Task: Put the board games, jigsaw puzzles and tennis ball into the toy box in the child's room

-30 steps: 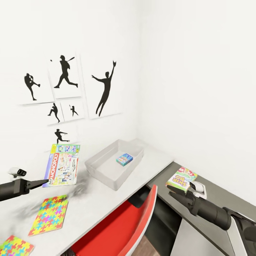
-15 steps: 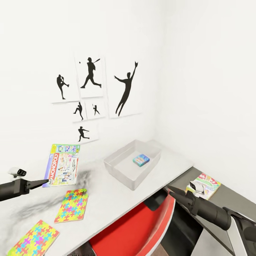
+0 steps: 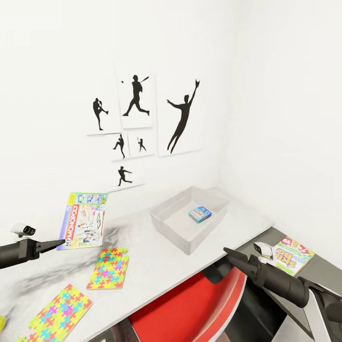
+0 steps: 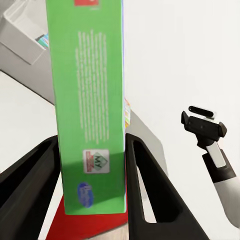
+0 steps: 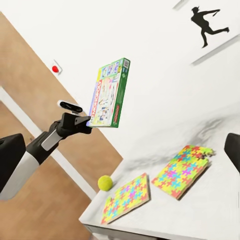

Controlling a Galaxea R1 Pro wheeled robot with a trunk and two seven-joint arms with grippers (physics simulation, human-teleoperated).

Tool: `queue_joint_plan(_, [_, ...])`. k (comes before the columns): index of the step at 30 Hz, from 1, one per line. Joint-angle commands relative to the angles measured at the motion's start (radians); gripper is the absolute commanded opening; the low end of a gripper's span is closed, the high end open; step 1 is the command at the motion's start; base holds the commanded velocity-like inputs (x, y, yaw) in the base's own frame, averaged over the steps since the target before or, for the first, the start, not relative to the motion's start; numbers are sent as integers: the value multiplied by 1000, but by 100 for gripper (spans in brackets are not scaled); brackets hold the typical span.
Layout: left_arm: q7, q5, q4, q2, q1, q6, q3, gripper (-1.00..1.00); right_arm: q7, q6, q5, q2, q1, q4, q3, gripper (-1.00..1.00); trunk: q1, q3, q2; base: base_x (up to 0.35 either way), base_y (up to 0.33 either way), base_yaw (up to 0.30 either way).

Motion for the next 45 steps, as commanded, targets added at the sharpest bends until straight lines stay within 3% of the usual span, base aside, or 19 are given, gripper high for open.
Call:
queue_joint_plan(1, [-4, 0, 0, 0, -1, 10, 0, -100, 1, 8, -3, 0, -1, 0, -1, 100, 0, -1, -1, 55, -170, 24])
queue_joint_plan(20, [-4, 0, 0, 0, -1, 10, -1, -100, 3, 8, -3, -3, -1, 0, -2, 100, 0, -21, -1, 136, -58, 69])
queue_joint_plan(27, [-4, 0, 0, 0, -1, 10, -1, -100, 6, 8, -3, -3, -1, 0, -2, 100, 0, -20, -1, 8, -106, 204])
queue_joint_plan(45, [-4, 0, 0, 0, -1, 10, -1, -100, 8, 8, -5, -4, -1, 0, -2, 100, 0, -12, -1, 85, -55, 9])
